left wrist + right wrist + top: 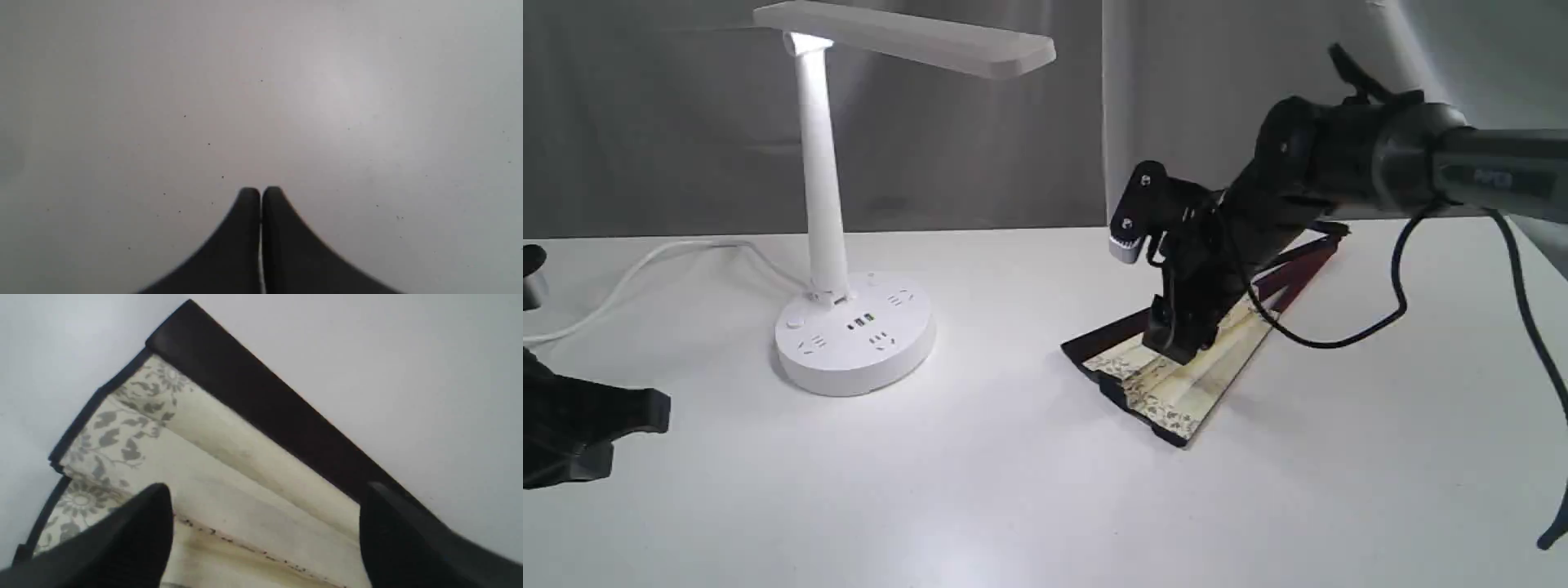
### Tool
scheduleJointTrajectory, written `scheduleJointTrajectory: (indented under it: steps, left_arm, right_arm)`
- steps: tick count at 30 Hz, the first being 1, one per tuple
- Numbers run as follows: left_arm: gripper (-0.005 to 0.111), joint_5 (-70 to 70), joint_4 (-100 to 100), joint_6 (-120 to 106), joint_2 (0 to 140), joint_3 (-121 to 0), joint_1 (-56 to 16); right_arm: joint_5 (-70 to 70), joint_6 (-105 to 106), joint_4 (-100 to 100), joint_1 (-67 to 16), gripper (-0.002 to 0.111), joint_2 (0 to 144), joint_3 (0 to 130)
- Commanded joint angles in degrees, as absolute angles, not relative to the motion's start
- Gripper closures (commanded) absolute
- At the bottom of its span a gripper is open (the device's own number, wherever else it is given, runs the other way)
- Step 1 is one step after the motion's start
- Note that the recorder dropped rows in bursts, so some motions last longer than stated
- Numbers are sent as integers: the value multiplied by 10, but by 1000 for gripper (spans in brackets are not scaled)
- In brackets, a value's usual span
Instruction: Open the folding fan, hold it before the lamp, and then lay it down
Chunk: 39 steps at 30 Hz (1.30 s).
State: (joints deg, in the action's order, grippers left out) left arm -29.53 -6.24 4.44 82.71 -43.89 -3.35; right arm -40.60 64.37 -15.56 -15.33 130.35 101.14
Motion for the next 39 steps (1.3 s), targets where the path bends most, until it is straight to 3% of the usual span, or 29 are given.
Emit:
scheduleJointTrajectory:
  steps: [1, 7, 15, 21, 39]
  left_arm:
    - [107, -298, -67, 42, 828, -443, -36]
    - [107, -298, -67, 42, 828, -443, -36]
    - [107, -298, -67, 41, 828, -443, -36]
    - [107, -298, -67, 40, 828, -443, -36]
    - [107, -302, -67, 40, 828, -443, -36]
  right_arm:
    - [-411, 657, -155, -154, 43, 1318, 1014]
    - [-394, 662, -150, -154, 42, 1336, 1014]
    - [-345, 692, -146, -154, 31, 1351, 1014]
    - [-358, 681, -146, -154, 31, 1372, 1013]
    - [-494, 336, -201, -155, 31, 1367, 1014]
